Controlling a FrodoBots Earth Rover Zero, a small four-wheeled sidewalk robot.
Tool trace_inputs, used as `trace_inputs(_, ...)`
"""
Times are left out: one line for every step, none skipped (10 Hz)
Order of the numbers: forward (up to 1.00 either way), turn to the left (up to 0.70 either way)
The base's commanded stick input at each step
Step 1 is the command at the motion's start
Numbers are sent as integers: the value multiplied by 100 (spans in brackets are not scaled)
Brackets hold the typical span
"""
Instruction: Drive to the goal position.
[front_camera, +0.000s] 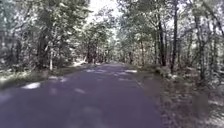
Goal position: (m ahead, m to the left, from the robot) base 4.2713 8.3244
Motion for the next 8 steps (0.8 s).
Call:
trace_inputs(70, 0)
trace_inputs(70, -12)
trace_inputs(70, -5)
trace_inputs(70, 0)
trace_inputs(70, 0)
trace_inputs(70, -1)
trace_inputs(70, -1)
trace_inputs(70, 0)
